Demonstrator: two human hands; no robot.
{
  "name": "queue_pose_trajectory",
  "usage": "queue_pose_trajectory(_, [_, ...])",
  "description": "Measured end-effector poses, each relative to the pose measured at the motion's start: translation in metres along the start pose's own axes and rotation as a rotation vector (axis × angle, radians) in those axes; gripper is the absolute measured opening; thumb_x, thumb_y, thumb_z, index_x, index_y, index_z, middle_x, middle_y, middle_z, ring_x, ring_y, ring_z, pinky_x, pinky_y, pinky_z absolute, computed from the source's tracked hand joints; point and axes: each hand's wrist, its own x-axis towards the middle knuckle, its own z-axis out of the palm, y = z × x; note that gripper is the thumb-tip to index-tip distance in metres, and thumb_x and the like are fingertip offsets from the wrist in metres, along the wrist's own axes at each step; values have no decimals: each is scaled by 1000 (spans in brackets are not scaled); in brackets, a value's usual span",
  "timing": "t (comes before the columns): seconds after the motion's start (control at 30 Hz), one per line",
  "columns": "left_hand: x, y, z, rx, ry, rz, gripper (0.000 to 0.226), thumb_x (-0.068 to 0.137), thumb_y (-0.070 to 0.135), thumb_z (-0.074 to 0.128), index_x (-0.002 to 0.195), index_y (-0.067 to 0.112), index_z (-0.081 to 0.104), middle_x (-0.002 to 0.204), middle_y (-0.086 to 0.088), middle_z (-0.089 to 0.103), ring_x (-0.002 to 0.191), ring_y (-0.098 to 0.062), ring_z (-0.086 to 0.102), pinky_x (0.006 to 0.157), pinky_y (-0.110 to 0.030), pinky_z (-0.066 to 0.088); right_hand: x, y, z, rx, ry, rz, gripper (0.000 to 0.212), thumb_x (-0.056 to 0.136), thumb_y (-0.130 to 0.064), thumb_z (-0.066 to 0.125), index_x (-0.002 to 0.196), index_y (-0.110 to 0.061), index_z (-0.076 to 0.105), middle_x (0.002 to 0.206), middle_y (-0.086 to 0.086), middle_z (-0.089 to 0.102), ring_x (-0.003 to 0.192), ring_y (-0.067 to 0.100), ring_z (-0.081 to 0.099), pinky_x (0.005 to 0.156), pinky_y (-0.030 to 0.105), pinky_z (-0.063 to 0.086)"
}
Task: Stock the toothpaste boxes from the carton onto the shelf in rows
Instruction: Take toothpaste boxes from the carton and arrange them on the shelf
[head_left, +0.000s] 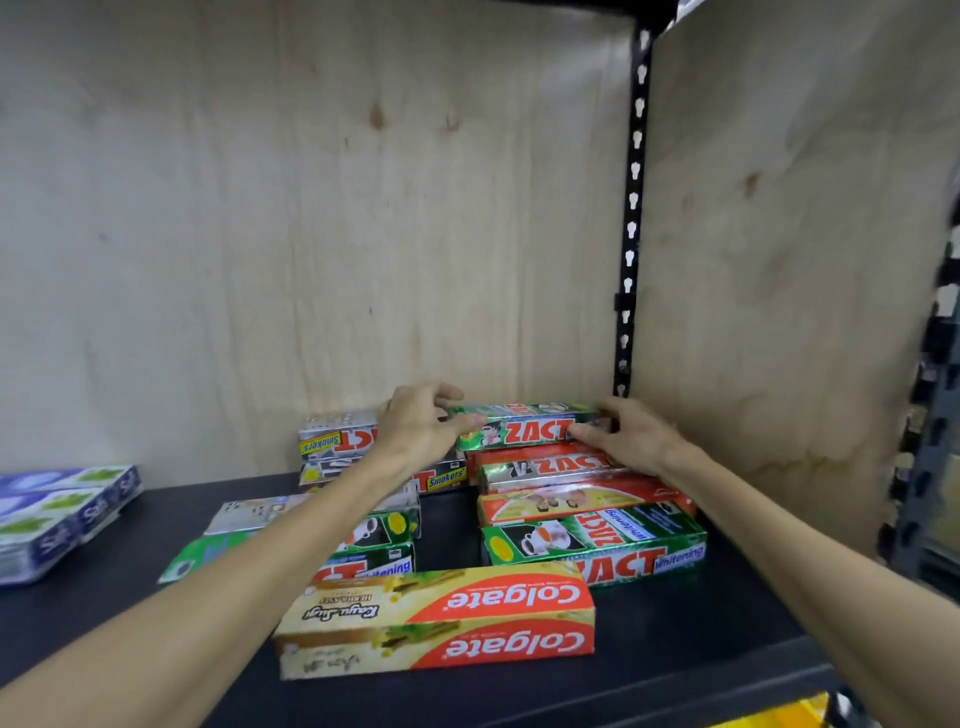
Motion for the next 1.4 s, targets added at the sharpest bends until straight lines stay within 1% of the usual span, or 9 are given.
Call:
queue_pose_trajectory(0.17, [-27,-3,-11,-142,2,-50,47,83,44,79,122,22,68,116,7,70,104,-8,63,94,-28,51,-7,-4,2,19,51,-37,69,84,-65,66,141,-28,51,132,0,63,127,29,54,116,57,25])
queue_pose_trajectory(0.27, [-46,-13,-27,-41,-3,6,45,81,47,79,121,28,68,112,14,70,107,-3,61,102,-31,46,-22,-8,-1,19,14,-82,84,67,-82,65,136,-35,55,132,-3,63,128,29,53,114,58,28])
queue_pose_trajectory(0.53, [-84,-41,-91,-33,-174,44,39,83,39,78,119,34,64,119,20,61,112,9,52,94,-16,39,-75,-41,17,-60,31,-257,77,69,-83,62,132,-40,53,134,-5,60,135,22,38,107,49,24])
queue_pose_trajectory(0.67, [-106,-65,-118,-55,-236,5,47,79,50,76,122,45,60,122,20,61,117,4,55,105,-31,45,-99,-55,33,-17,12,-326,79,64,-85,64,128,-40,53,125,-15,61,127,15,44,97,39,22])
queue_pose_trajectory(0.87, [-130,-84,-142,-129,-259,14,43,84,44,73,125,40,61,126,15,64,113,12,57,97,-17,46,-118,-70,45,-57,8,-379,66,60,-90,60,112,-51,52,124,-20,58,128,11,37,91,35,15])
queue_pose_trajectory(0.97, [-133,-88,-143,-103,-255,20,44,83,48,71,126,43,61,125,16,66,117,6,58,105,-24,44,-123,-72,47,-52,40,-369,66,61,-90,62,113,-49,56,124,-20,57,132,10,32,91,33,12])
queue_pose_trajectory(1.2, [-131,-92,-143,-177,-255,-30,41,85,58,65,125,49,62,122,15,68,115,0,62,106,-36,47,-118,-74,45,-55,25,-359,73,57,-95,54,110,-46,62,122,-21,59,131,10,33,105,44,18])
queue_pose_trajectory(1.3, [-116,-95,-146,-308,-211,-141,52,81,77,59,120,43,66,117,19,71,112,-3,65,107,-41,45,-106,-80,43,77,30,-310,61,70,-94,44,101,-46,65,111,-25,65,116,8,50,115,53,10])
queue_pose_trajectory(1.4, [-86,-105,-141,-310,-92,-275,50,86,69,58,117,31,66,111,11,73,110,-11,65,105,-41,47,-82,-88,44,226,-14,-257,73,79,-94,30,115,-41,66,118,-23,67,120,13,58,120,63,13])
